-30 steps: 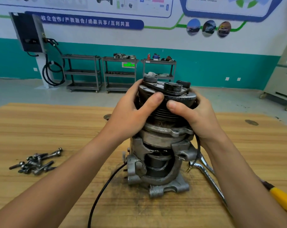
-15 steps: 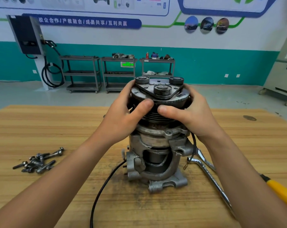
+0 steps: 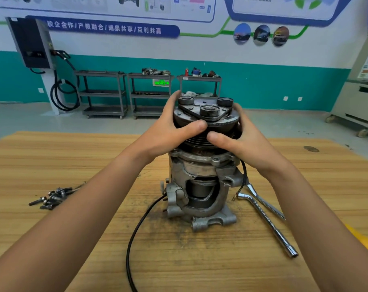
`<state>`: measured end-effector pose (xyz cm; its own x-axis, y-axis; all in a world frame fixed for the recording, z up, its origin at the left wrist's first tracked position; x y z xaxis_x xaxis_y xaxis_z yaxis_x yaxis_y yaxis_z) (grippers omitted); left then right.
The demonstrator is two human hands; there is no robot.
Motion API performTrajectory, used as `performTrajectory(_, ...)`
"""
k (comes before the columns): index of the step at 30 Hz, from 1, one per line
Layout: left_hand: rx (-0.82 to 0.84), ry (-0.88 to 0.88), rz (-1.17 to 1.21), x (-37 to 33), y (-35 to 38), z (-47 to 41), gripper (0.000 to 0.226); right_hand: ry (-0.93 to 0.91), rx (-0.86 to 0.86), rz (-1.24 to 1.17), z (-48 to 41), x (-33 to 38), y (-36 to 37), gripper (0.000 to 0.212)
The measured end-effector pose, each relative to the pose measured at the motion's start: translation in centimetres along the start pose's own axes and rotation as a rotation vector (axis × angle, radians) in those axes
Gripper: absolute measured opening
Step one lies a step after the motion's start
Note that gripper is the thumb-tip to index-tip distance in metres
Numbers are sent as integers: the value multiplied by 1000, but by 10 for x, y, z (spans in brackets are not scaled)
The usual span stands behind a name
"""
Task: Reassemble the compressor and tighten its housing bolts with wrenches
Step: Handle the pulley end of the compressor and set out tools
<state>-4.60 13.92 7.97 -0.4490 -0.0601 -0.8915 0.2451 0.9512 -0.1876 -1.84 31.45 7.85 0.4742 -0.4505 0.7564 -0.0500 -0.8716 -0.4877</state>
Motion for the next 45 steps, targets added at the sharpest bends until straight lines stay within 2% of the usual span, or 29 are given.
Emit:
performTrajectory(4,-76,70,38,2,6,-2,80,14,-35,-47,-6,-1,3,84)
performTrajectory(8,-190,95,34,4,12,-2,54,12,-73,-111,-12,-10,2,66)
performTrajectory(14,-236,141,13,-9,16,-11,44,-34,-114,-232,-21,-9,-3,62)
performTrajectory(21,-239,211,-22,-48,10,-18,55,-126,-182,-221,-28,20,-20,63)
performTrajectory(25,-226,194,-40,-30,15,-10,77,-94,-136,-172,-20,9,-12,67)
performTrajectory(28,-239,134,33,-13,13,-9,63,-76,-93,-153,-23,0,-6,51)
performTrajectory(32,-246,119,4,-3,10,-9,84,-73,-74,-141,-23,-9,-2,64)
performTrajectory(37,-187,152,-21,0,12,-7,76,-67,-80,-137,-15,-15,-2,68)
performTrajectory(45,-127,199,42,5,11,-1,77,-30,-104,-26,-10,-12,2,65)
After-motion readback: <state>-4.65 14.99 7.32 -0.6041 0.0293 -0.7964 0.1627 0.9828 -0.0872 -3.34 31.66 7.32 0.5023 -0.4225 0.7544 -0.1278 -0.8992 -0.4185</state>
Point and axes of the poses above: each hand's wrist, its own z-axis away from the middle knuckle, its own y-axis out of the palm, x = y × z, the point moved 1 cm from there along -z, towards the middle knuckle, and after that the axes turned 12 degrees about z, right-handed, at the moved point
